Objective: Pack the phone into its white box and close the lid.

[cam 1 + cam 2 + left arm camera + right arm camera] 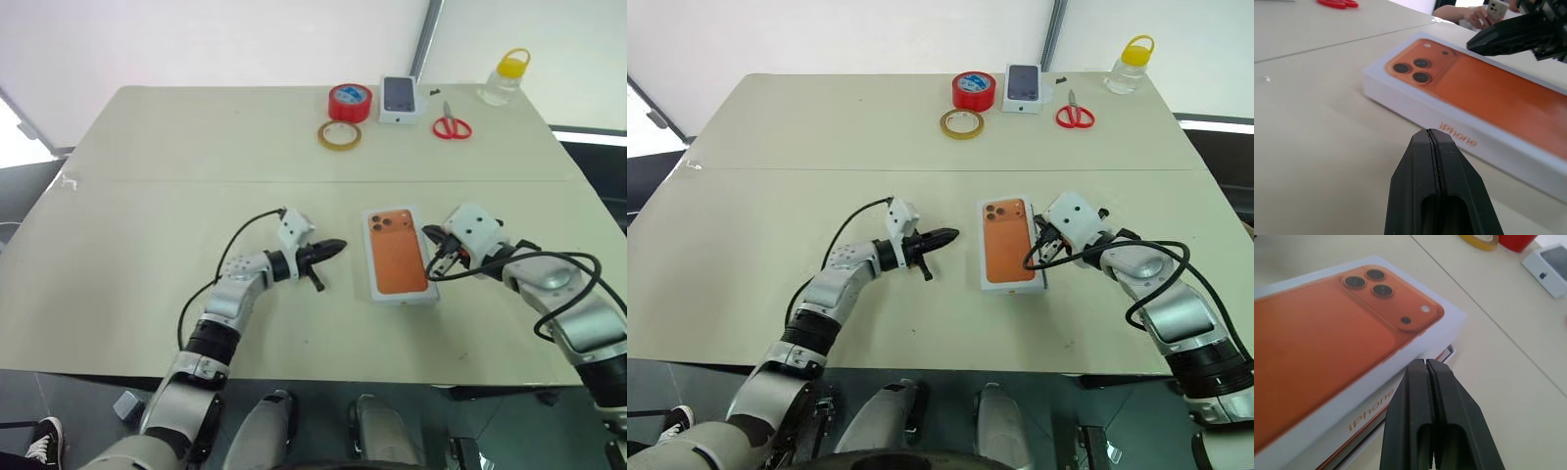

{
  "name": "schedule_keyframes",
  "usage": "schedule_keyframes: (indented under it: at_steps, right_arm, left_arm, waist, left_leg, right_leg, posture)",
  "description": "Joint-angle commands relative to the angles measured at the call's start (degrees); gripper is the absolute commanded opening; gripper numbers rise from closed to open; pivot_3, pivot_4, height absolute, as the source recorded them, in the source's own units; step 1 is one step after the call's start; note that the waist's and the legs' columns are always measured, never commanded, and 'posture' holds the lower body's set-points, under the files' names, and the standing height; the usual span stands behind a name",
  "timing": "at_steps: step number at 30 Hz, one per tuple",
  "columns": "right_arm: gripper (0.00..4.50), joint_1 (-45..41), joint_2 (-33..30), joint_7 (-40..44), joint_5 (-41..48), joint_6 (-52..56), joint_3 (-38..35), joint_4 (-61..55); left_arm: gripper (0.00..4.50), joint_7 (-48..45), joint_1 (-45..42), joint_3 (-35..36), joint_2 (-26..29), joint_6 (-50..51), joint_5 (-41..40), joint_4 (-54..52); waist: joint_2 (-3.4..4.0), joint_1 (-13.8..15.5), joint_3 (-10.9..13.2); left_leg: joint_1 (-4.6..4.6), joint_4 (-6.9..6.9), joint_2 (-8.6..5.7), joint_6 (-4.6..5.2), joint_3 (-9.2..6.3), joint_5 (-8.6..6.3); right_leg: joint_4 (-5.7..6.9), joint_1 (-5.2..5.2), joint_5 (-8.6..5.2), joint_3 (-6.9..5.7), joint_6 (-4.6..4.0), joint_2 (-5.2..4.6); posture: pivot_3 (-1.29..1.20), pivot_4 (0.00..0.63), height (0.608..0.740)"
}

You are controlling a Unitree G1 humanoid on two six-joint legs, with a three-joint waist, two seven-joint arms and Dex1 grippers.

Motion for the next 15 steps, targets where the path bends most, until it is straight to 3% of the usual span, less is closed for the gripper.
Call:
schedule_keyframes:
  at_steps: [1,15]
  right_arm:
    - [0.06,0.3,0.8,-0.1,-1.3,0.8,-4.1,-1.6]
    - [0.06,2.4,3.7,3.1,-3.8,3.7,-5.8,-6.3]
  left_arm:
    - [0.0,0.7,-3.9,-1.0,-2.2,-0.5,1.3,2.4]
    - [0.0,0.5,-4.3,-2.9,-7.6,0.2,1.5,1.4]
  waist:
    - [-0.01,0.0,0.0]
    - [-0.03,0.1,0.0]
  left_leg:
    - [0.0,0.0,0.0,0.0,0.0,0.0]
    - [0.0,0.0,0.01,-0.02,0.01,0.01]
  right_leg:
    - [0.0,0.0,0.0,0.0,0.0,0.0]
    - [0.01,0.0,0.0,0.0,0.0,0.02]
  posture:
    - [0.0,0.15,0.74]
    - [0.0,0.15,0.74]
